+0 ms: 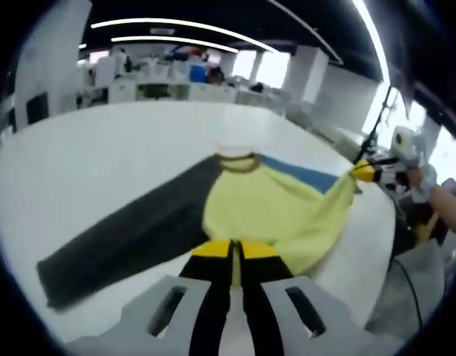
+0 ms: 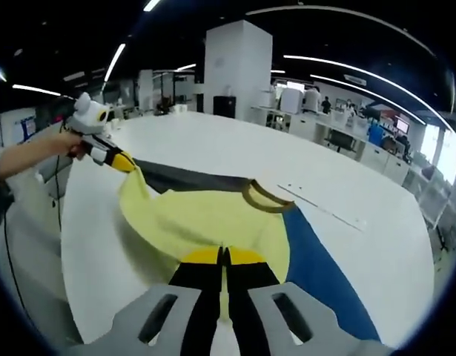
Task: Fold the garment on the visible template until the final outline fits inside the template.
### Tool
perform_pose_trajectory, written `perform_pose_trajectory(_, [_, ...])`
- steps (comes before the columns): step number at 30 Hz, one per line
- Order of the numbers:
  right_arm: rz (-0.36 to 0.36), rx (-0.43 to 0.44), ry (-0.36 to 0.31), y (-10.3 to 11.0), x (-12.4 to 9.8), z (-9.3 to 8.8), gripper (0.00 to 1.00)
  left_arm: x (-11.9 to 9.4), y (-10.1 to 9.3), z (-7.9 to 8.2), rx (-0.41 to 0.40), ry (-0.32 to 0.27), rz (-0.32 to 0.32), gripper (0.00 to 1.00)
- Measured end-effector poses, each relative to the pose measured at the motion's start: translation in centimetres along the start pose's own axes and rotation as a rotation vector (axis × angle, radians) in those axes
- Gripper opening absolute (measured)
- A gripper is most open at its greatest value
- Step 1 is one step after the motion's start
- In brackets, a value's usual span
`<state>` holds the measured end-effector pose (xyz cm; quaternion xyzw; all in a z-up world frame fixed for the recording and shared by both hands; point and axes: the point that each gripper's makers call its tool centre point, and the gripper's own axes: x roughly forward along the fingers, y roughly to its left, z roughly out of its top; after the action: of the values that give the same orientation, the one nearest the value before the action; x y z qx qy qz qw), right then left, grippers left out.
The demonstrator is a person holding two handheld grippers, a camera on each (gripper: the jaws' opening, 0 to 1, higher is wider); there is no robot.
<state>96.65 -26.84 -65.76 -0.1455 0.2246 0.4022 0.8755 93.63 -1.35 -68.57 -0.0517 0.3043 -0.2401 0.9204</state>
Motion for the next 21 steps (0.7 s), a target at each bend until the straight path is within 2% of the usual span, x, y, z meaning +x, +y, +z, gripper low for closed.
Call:
perform_pose_trajectory(4, [-0.003, 0.002, 0.021, -0.8, 1.5, -0.5, 0.02, 1.0, 0.5, 0.0, -0.024, 0.004, 0.016, 0.0])
perform_pose_trajectory(6, [-0.01, -0.005, 0.028, -0.9, 2.1, -0.6, 0.02, 2.2, 2.1, 0.5, -0.044, 0.0, 0.024, 0.0])
perform_pose_trajectory(10, [-0.009, -0.004, 0.044, -1.2, 3.3, -0.9, 0.02, 3.5, 3.8, 0.4, -0.077, 0.012, 0.049, 0.0])
perform_pose_trajectory(14, [-0.016, -0.003, 0.065, -1.8, 4.3, -1.6, 0.02, 4.3, 3.8, -0.3, -0.093, 0.028, 0.064, 0.0])
perform_pose_trajectory(18, [-0.024, -0.005, 0.097, -2.6, 5.3, -2.9, 0.02, 6.0, 5.1, -0.7, -0.119, 0.039, 0.079, 0.0])
perform_pose_trajectory(21, [-0.03, 0.0, 0.106, -3.3, 5.9, -3.4, 0.02, 6.2, 4.5, -1.2, -0.13, 0.04, 0.086, 0.0])
